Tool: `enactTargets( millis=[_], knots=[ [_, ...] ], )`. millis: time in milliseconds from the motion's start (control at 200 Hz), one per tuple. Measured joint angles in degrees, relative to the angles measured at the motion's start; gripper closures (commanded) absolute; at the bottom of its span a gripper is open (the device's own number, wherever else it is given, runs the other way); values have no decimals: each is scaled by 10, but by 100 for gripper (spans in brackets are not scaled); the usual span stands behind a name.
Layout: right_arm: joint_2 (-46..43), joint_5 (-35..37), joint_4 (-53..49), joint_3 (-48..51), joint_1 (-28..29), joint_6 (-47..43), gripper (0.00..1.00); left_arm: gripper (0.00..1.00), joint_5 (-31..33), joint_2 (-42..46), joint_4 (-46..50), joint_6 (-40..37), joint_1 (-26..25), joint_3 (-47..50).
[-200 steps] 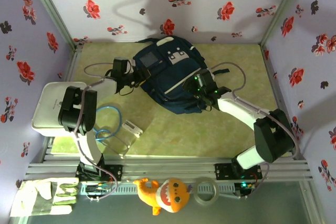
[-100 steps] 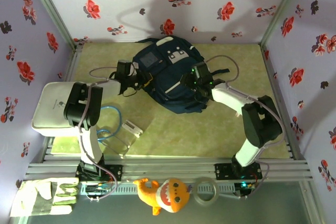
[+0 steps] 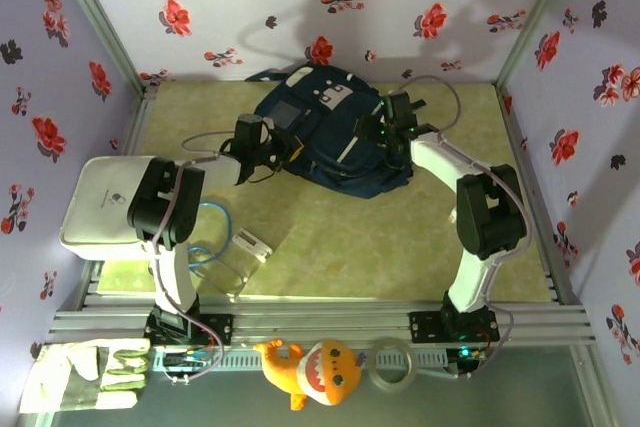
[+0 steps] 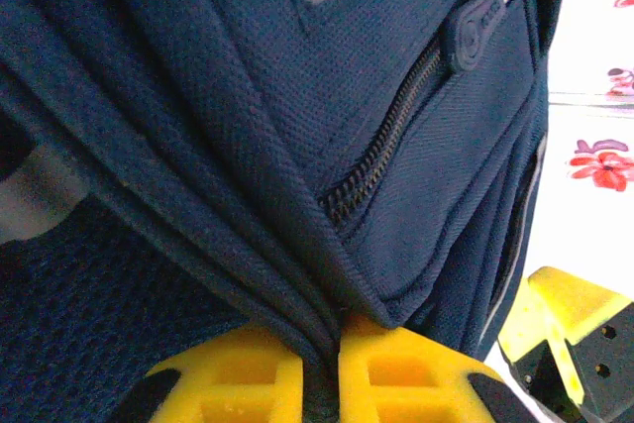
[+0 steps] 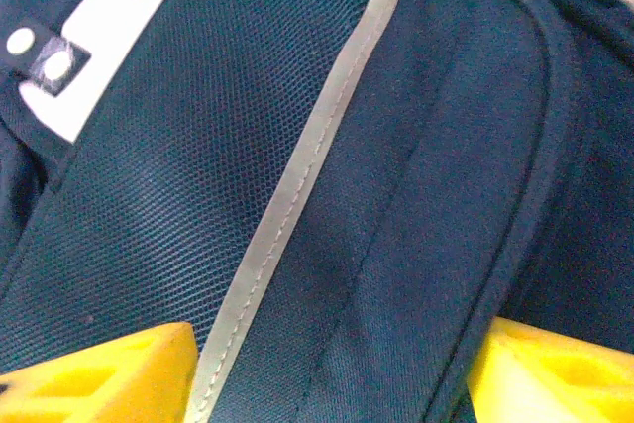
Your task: Pack books, pencil case, and school supplies into a backpack
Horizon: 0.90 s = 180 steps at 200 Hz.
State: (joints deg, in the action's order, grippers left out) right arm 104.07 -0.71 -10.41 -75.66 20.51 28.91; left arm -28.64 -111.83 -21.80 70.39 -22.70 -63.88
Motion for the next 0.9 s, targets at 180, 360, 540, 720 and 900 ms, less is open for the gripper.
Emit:
enactTargets(
  millis=[180, 360, 540, 720, 900],
  knots=[
    [-94, 58, -80, 18, 6, -11, 25, 100, 26, 13, -33, 57, -24, 18],
    [-195, 115, -144, 44, 71, -3, 28, 100, 49, 26, -64, 100, -40, 31],
    [-203, 137, -156, 76, 172, 43, 37, 100, 71, 26, -85, 126, -54, 40],
    [-167, 148, -132, 86, 251, 94, 49, 100, 86, 28, -96, 134, -66, 42],
    [-102, 159, -93, 86, 279, 135, 57, 100, 92, 31, -107, 134, -68, 54]
  ],
)
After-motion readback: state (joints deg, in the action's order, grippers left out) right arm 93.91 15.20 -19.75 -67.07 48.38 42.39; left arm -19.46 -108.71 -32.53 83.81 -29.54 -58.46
